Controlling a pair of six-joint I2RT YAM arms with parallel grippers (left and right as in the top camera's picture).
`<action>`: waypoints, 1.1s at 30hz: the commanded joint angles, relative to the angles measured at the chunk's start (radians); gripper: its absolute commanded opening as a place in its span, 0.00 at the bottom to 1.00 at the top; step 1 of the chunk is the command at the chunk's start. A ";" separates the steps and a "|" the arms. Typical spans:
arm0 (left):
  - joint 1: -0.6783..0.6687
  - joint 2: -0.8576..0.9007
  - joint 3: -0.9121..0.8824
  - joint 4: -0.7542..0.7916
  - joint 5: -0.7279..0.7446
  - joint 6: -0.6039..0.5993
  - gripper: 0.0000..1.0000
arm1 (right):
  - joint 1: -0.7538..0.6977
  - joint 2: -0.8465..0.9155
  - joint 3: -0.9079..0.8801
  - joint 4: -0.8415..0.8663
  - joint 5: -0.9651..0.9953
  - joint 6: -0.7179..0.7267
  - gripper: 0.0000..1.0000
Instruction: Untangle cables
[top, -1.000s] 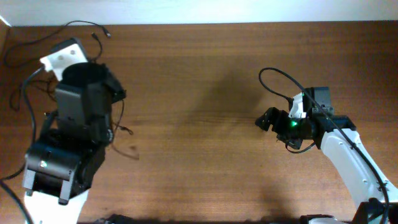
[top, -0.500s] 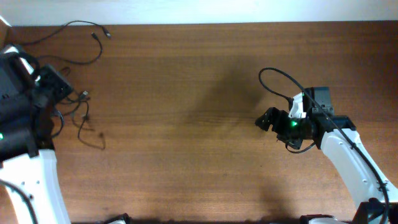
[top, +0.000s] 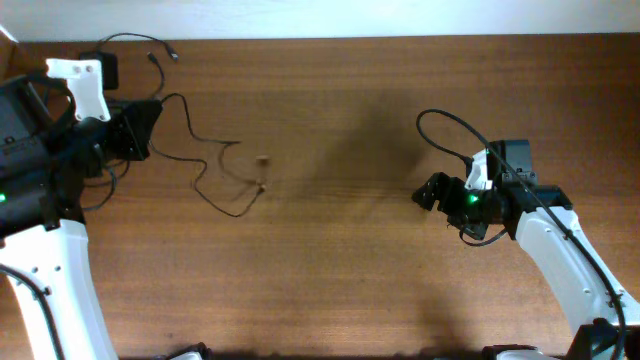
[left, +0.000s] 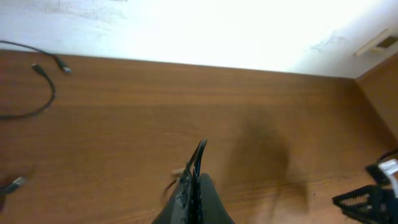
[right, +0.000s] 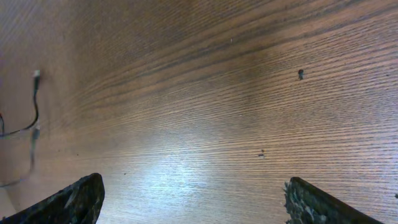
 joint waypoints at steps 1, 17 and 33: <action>0.006 0.006 -0.002 -0.026 -0.142 0.041 0.00 | 0.006 -0.016 -0.002 0.000 0.013 -0.014 0.94; 0.018 0.288 -0.002 -0.058 -0.925 -0.241 0.00 | 0.006 -0.016 -0.002 -0.002 0.013 -0.014 0.94; 0.277 0.521 -0.002 0.121 -1.104 -0.251 0.00 | 0.006 -0.016 -0.002 -0.004 0.043 -0.014 0.94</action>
